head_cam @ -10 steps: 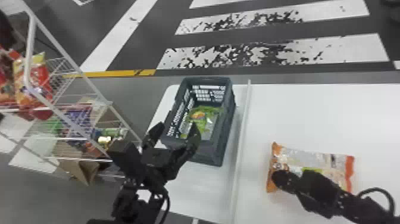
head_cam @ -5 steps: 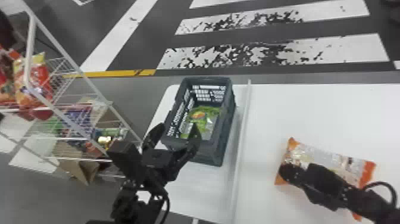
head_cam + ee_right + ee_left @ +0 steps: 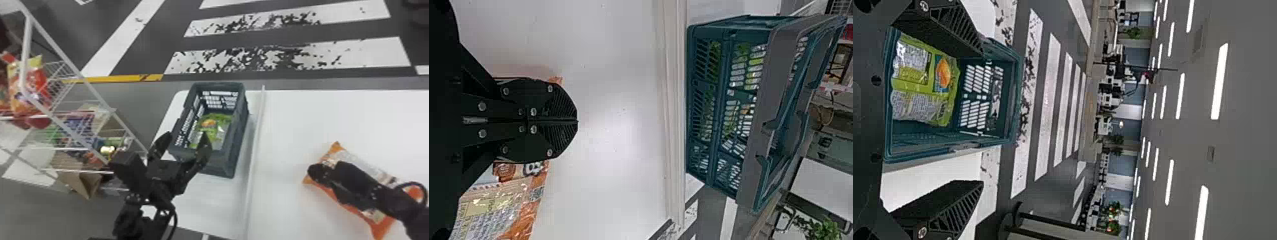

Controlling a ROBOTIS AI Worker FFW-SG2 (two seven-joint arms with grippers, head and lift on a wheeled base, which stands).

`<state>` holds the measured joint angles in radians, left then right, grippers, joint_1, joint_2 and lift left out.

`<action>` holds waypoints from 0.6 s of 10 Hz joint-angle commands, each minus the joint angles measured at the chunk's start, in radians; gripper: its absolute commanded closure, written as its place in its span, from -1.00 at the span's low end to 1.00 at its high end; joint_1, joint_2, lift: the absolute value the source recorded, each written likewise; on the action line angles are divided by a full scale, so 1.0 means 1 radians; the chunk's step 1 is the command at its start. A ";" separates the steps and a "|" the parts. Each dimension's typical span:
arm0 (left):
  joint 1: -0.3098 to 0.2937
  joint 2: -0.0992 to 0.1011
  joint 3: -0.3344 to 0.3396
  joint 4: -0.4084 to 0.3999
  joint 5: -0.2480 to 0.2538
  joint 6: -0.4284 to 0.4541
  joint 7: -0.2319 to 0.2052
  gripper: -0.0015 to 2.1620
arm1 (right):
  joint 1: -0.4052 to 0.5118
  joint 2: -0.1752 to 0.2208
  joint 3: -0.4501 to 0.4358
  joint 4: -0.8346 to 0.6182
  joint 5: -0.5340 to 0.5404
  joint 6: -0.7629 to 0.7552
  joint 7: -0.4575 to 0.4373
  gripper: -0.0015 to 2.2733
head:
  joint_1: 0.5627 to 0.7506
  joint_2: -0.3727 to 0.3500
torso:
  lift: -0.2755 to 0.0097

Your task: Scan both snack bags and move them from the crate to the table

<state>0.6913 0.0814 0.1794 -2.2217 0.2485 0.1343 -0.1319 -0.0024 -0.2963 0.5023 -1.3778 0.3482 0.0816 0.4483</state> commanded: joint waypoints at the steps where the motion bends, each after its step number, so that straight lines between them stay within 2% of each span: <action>1: 0.004 0.000 0.000 -0.004 0.000 0.000 0.000 -0.92 | -0.025 0.002 -0.001 0.037 0.000 -0.003 -0.010 0.99 | 0.41 0.89 | 0.67; 6: 0.007 0.001 0.002 -0.006 0.000 0.000 0.000 -0.92 | -0.060 0.002 -0.053 0.083 0.015 -0.006 -0.028 0.99 | 0.41 0.76 | 0.67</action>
<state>0.6978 0.0827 0.1810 -2.2272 0.2485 0.1343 -0.1318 -0.0579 -0.2945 0.4590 -1.3010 0.3627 0.0778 0.4209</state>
